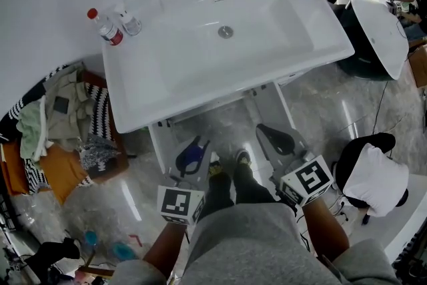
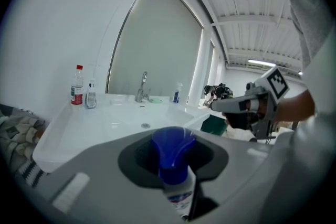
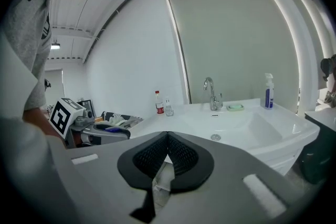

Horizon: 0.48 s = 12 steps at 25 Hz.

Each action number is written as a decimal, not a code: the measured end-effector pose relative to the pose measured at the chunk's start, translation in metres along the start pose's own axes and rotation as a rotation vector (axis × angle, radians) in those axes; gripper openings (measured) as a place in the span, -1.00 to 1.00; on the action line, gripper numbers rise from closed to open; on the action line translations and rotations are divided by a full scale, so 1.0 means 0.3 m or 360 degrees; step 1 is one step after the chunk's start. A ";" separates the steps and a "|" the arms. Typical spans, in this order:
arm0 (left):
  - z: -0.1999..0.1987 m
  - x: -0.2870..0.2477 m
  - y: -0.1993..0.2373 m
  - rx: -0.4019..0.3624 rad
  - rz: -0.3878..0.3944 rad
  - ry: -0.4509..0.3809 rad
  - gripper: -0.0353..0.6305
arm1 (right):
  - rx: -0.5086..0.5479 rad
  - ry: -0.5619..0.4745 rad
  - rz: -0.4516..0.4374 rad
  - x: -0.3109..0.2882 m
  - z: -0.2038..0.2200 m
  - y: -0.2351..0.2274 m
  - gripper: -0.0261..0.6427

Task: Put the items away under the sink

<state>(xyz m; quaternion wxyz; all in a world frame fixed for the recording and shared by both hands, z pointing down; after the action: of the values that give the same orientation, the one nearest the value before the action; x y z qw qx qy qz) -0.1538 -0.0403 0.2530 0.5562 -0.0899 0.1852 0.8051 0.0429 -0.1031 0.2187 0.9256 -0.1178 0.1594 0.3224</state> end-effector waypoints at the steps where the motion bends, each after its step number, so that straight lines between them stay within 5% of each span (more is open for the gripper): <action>1: 0.008 -0.014 -0.003 0.0002 -0.0006 0.0013 -0.60 | 0.0006 0.0001 -0.0008 -0.011 0.010 -0.007 -0.93; 12: 0.166 -0.167 -0.002 0.0069 -0.0100 0.0145 -0.60 | -0.0020 0.0103 -0.0154 -0.166 0.228 -0.048 -0.93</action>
<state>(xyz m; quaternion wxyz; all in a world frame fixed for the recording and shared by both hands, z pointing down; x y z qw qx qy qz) -0.1318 -0.0635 0.3161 0.5741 -0.1201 0.2247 0.7781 0.0300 -0.1201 0.3019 0.9338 -0.1414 0.1813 0.2742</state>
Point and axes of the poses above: the fingertips, and each gripper's own axes: x backward along the fingers, y to its left, z out of its underside, the point moved 7 cm from there along x, backward along the fingers, and after that the axes turned 2 degrees about x, right-handed, at the moved point
